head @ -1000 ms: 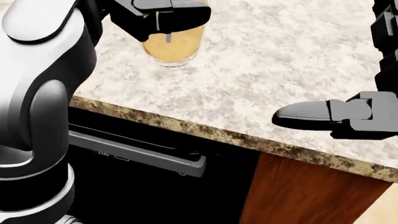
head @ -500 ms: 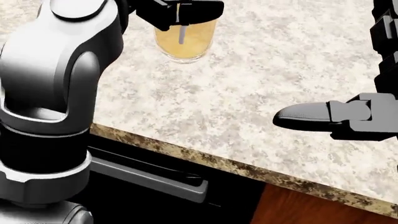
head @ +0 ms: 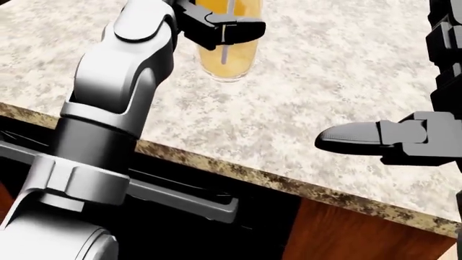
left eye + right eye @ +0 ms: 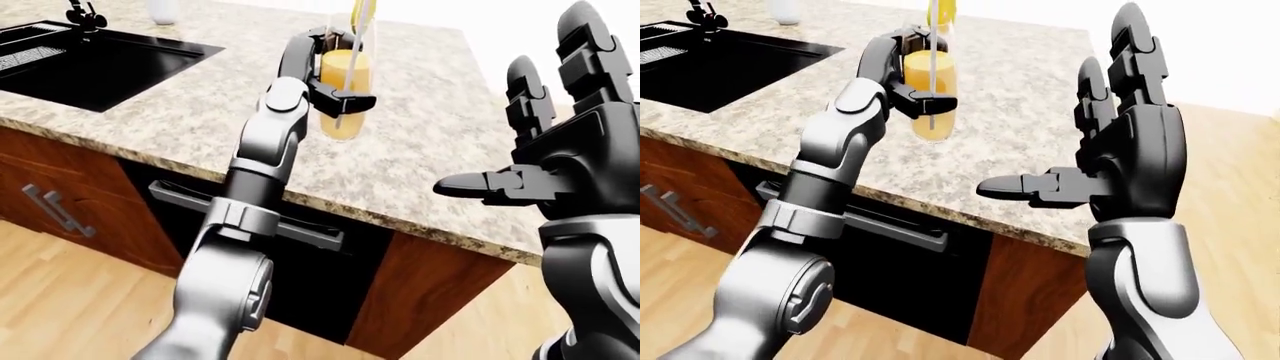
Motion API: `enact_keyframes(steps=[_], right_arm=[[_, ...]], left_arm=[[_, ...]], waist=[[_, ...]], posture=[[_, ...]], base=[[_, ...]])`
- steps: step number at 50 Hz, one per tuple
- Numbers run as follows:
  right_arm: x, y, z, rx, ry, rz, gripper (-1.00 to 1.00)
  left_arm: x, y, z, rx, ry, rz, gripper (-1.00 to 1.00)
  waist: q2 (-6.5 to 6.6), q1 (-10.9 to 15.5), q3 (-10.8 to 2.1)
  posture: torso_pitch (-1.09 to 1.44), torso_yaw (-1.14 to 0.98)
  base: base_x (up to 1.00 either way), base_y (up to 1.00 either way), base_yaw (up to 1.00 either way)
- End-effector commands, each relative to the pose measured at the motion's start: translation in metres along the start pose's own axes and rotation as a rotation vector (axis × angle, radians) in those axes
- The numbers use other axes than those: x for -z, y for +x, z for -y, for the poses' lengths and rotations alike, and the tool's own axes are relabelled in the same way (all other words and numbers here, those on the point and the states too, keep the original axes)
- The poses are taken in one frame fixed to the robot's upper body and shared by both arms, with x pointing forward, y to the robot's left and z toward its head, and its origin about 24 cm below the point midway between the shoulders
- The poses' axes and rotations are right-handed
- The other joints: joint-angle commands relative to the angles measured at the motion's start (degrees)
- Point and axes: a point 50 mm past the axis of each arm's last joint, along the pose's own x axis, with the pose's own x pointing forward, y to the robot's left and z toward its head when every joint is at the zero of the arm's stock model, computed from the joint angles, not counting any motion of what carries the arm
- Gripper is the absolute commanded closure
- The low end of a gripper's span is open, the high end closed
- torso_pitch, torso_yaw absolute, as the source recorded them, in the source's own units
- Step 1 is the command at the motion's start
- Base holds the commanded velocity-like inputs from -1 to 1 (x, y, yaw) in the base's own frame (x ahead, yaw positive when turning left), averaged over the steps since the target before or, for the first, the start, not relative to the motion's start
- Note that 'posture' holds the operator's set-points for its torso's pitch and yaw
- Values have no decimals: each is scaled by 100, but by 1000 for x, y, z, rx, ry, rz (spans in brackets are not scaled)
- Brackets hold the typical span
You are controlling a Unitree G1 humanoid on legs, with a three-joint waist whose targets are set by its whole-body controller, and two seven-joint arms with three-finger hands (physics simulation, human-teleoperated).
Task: Move the drinks to the dining counter.
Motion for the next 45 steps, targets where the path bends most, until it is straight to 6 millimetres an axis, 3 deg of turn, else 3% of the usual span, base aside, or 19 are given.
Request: enact_keyframes(steps=[1, 22, 45], right_arm=[[-10, 0, 0, 0, -1, 63, -100], [-7, 1, -1, 0, 0, 59, -100], [0, -1, -1, -3, 2, 50, -100]], left_arm=[[-32, -1, 3, 15, -10, 142, 100], [-5, 15, -2, -11, -3, 61, 100], [22, 18, 2, -24, -22, 12, 100]], waist=[[-16, 0, -151], [-20, -2, -215], [-3, -21, -290]], posture=[[0, 0], [0, 0], [0, 0]], base=[[0, 0, 0], [0, 0, 0], [0, 0, 0]])
